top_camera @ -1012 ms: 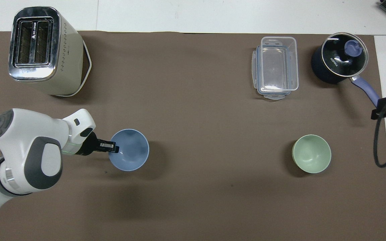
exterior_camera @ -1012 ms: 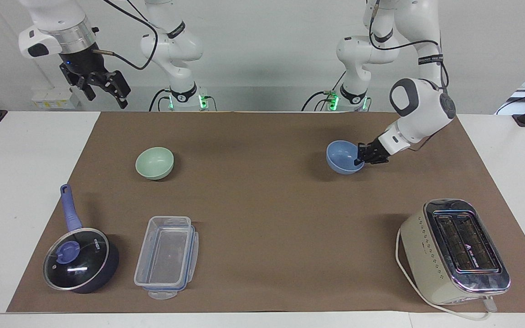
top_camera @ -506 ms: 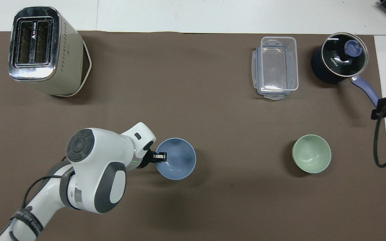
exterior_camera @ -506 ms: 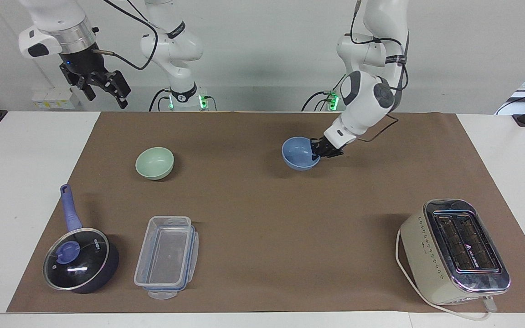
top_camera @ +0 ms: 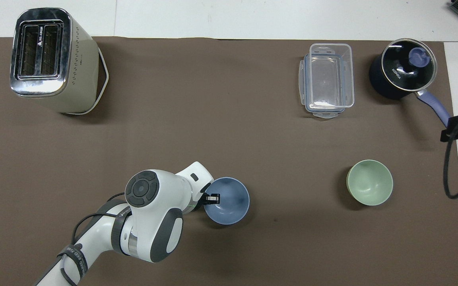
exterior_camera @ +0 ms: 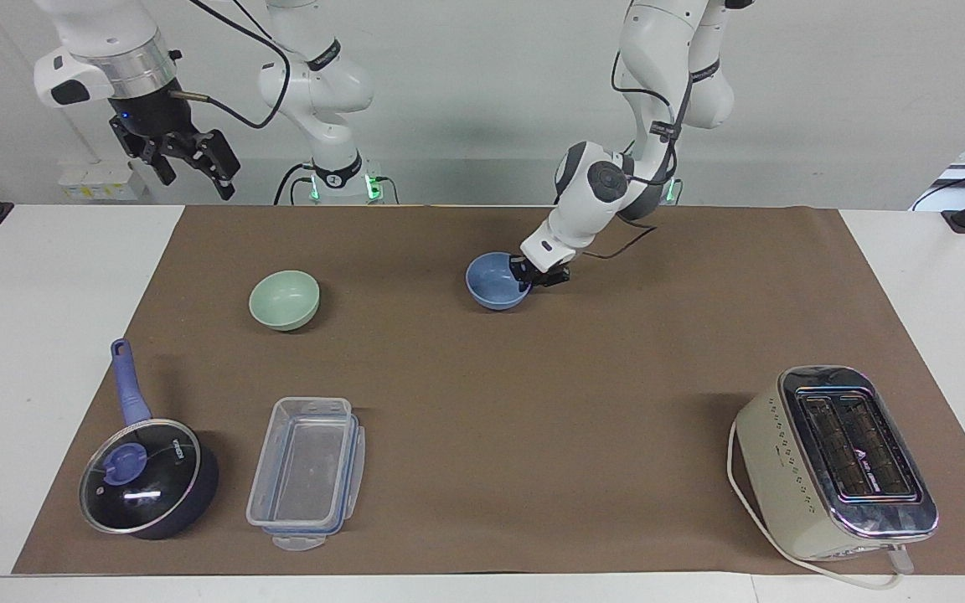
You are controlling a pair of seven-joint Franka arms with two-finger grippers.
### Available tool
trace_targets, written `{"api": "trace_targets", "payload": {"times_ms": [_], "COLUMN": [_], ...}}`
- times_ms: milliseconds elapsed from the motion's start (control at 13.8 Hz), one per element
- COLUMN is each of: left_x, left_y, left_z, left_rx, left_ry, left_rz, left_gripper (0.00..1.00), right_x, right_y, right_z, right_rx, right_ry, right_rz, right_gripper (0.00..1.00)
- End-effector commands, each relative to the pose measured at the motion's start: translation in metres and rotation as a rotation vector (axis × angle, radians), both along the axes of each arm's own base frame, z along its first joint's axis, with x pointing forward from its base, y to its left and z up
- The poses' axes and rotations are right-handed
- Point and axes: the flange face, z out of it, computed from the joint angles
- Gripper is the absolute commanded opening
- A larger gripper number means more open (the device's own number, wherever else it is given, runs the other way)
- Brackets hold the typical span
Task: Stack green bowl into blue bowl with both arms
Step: 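Grip the blue bowl rim and slide it toward the table center, then open the left gripper and draw it back from the bowl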
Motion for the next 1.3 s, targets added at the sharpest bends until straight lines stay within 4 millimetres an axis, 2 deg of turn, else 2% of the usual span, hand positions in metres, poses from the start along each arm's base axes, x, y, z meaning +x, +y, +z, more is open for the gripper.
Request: {"api": "trace_targets", "payload": {"times_ms": [0,145,289,361,578,723,795,940,1012,1157,1229], "left_x": [0.017,0.041,0.067,0.087,0.125,0.138,0.141,0.143,0.145,0.149,0.149], "left_y": [0.013,0.040,0.061,0.087,0.143,0.181,0.205,0.244,0.259,0.275,0.281], "left_z": [0.019,0.041,0.059,0.071,0.114,0.152,0.173,0.213,0.227,0.264,0.282], "left_rx": [-0.023,-0.032,0.023,0.049,0.093,0.112,0.132,0.178,0.211,0.267,0.289], "left_ry": [-0.035,-0.058,-0.096,-0.098,-0.087,-0.074,-0.068,-0.087,-0.103,-0.116,-0.114], "left_rz": [0.035,0.079,0.046,0.061,0.031,0.021,0.022,-0.001,-0.013,-0.016,-0.016], "left_gripper": [1.00,1.00,1.00,1.00,1.00,1.00,1.00,1.00,1.00,1.00,1.00], "right_x": [0.000,0.000,0.000,0.000,-0.012,-0.016,-0.016,-0.021,-0.025,-0.031,-0.032], "right_y": [0.002,0.006,0.006,0.004,-0.003,-0.013,-0.018,-0.028,-0.029,-0.032,-0.041], "right_z": [0.003,0.003,0.002,0.000,-0.013,-0.031,-0.039,-0.069,-0.083,-0.111,-0.124], "right_rx": [0.004,0.004,0.006,0.006,0.006,0.016,0.033,0.038,0.037,0.038,0.039], "right_ry": [-0.014,-0.011,-0.008,-0.005,-0.031,-0.027,-0.025,-0.040,-0.048,-0.048,-0.040], "right_rz": [-0.003,0.007,0.007,0.004,0.022,0.031,0.022,0.026,0.031,0.030,0.025], "right_gripper": [1.00,1.00,1.00,1.00,1.00,1.00,1.00,1.00,1.00,1.00,1.00]}}
